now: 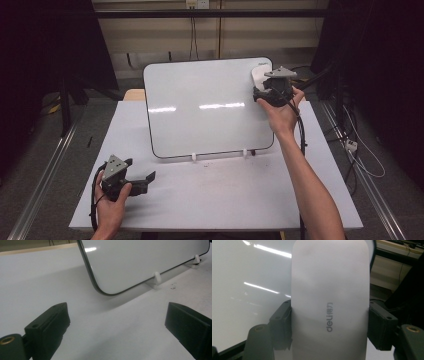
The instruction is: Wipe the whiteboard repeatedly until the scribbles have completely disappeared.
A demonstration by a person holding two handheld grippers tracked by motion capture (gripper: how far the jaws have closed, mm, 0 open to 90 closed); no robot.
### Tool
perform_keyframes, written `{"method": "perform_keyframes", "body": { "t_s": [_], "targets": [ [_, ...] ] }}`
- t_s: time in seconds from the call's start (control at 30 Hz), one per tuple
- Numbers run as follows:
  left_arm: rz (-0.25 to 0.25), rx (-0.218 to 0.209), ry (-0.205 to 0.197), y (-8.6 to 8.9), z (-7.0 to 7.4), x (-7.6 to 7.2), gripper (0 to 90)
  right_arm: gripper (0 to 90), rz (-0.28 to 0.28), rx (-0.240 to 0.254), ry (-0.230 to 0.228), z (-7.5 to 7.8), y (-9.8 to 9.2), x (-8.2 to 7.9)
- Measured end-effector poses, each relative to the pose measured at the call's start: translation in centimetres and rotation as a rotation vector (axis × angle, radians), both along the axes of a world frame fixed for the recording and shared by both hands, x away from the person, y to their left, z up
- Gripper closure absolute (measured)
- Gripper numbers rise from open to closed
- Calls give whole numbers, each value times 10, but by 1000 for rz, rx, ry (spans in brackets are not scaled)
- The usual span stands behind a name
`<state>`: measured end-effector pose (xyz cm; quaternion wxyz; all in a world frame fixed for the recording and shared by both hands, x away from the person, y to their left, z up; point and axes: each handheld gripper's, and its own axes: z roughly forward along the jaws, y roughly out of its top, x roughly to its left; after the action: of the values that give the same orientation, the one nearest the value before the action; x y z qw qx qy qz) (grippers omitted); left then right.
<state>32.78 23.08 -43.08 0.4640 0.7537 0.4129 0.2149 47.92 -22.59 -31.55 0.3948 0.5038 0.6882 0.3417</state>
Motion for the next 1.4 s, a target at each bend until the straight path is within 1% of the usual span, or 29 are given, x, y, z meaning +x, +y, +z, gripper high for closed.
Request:
{"method": "perform_keyframes", "body": {
  "t_s": [0.1, 0.23, 0.4, 0.43, 0.5, 0.7, 0.8, 0.87, 0.93, 0.97, 1.1, 1.2, 1.3, 1.4],
  "targets": [
    [-1, 3, -3, -1, 1, 0, 53, 317, 12, -6, -1, -7, 5, -6],
    [-1, 7, -3, 1, 1, 0, 53, 317, 21, 5, 6, -15, 10, -13],
    [4, 0, -6, 2, 1, -1, 53, 318, 24, -13, 13, -28, 18, -26],
    [2, 2, -9, 2, 1, -1, 53, 318, 26, -17, 13, -31, 19, -28],
    [5, -5, -10, 3, 2, -2, 53, 318, 25, -11, 13, -36, 20, -33],
    [7, -7, -9, 3, 2, -2, 53, 318, 34, -37, 18, -50, 24, -46],
    [9, -6, -10, 3, 2, -2, 53, 318, 43, -46, 14, -58, 24, -52],
    [9, -6, -7, 3, 2, -2, 53, 318, 51, -44, 4, -63, 24, -56],
    [6, -7, -10, 2, 2, -2, 53, 318, 61, -53, 10, -65, 25, -58],
    [4, -7, -11, 2, 2, -2, 53, 319, 66, -48, 15, -65, 25, -59],
    [7, -8, -10, 3, 2, -2, 53, 319, 78, -67, 9, -69, 25, -65],
    [7, -7, -13, 4, 3, -2, 53, 319, 81, -54, 23, -70, 24, -68],
    [6, -6, -12, 4, 2, -2, 53, 319, 87, -68, 32, -73, 25, -71],
    [5, -9, -14, 3, 3, -2, 53, 319, 100, -39, 37, -74, 24, -72]
  ]
}}
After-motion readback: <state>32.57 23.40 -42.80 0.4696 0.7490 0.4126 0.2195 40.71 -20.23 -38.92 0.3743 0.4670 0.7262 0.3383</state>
